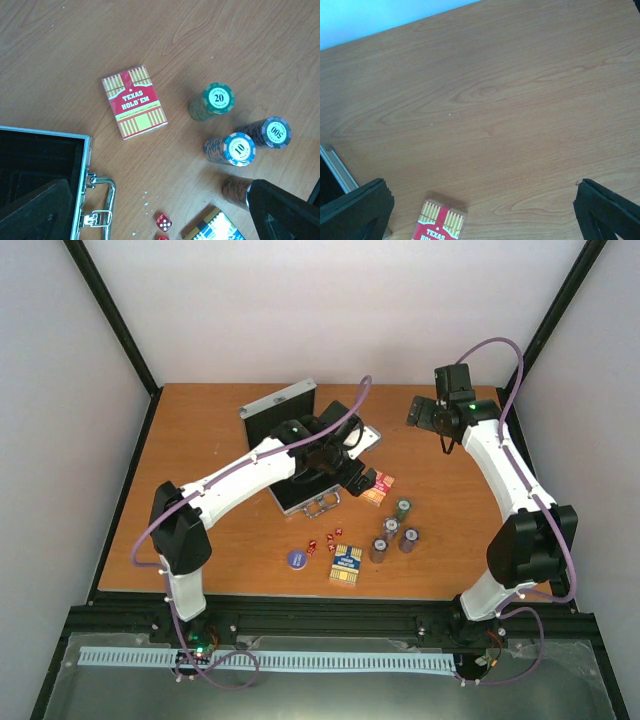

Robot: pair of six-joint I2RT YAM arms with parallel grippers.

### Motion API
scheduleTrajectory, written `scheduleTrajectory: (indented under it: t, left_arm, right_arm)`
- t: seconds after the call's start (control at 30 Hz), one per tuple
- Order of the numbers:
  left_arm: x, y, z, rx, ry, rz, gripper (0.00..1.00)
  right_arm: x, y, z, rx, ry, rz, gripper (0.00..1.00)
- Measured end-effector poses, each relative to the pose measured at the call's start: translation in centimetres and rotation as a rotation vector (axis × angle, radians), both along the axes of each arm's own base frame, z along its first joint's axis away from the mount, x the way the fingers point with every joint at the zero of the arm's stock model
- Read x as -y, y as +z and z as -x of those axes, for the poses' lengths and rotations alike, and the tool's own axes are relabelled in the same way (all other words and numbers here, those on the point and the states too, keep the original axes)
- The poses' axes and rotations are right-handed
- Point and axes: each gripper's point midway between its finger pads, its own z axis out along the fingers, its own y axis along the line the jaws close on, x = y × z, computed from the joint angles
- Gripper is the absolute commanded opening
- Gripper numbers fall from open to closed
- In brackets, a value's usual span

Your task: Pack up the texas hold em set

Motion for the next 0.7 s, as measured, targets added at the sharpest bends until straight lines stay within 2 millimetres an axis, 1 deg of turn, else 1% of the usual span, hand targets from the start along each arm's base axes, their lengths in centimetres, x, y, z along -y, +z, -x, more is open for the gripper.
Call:
scheduleTrajectory:
  t: [0.3,0.4,0.43,0.47,0.57,0.63,0.7]
  left_arm:
    - [0.4,-0.3,0.3,-0.022,-0.005,0.005,1.0]
    - [1.3,-0.5,-0.2,-0.034,0.001,-0.002,0.99]
    - [2.1,-0.7,-0.8,-0.039,0.009,-0.001,0.98]
    - [2.3,-0.7,-0.9,-0.039,0.009,0.0,0.96]
    - [3.6,-2.0,-2.0,-0.065,0.03,-0.011,0.9]
    - [4.4,-3.3,-2.8,-0.081,0.043,-0.028,0.87]
    - [4.9,-5.1,-3.4,-0.104,0.056,-0.053,0.84]
  right_arm:
    - [0.3,-1.1,0.5,-0.031,0.028,0.044,1.0]
    - [0.7,-1.3,0.7,-0.04,0.02,0.06,1.0]
    - [0.9,-1.3,0.7,-0.044,0.016,0.064,1.0]
    - [1.2,-1.4,0.8,-0.05,0.011,0.068,1.0]
    - [1.8,-1.7,1.0,-0.064,-0.003,0.07,1.0]
    - [2.2,-1.9,1.1,-0.073,-0.013,0.07,1.0]
    - [2.7,-2.0,1.1,-0.08,-0.026,0.068,1.0]
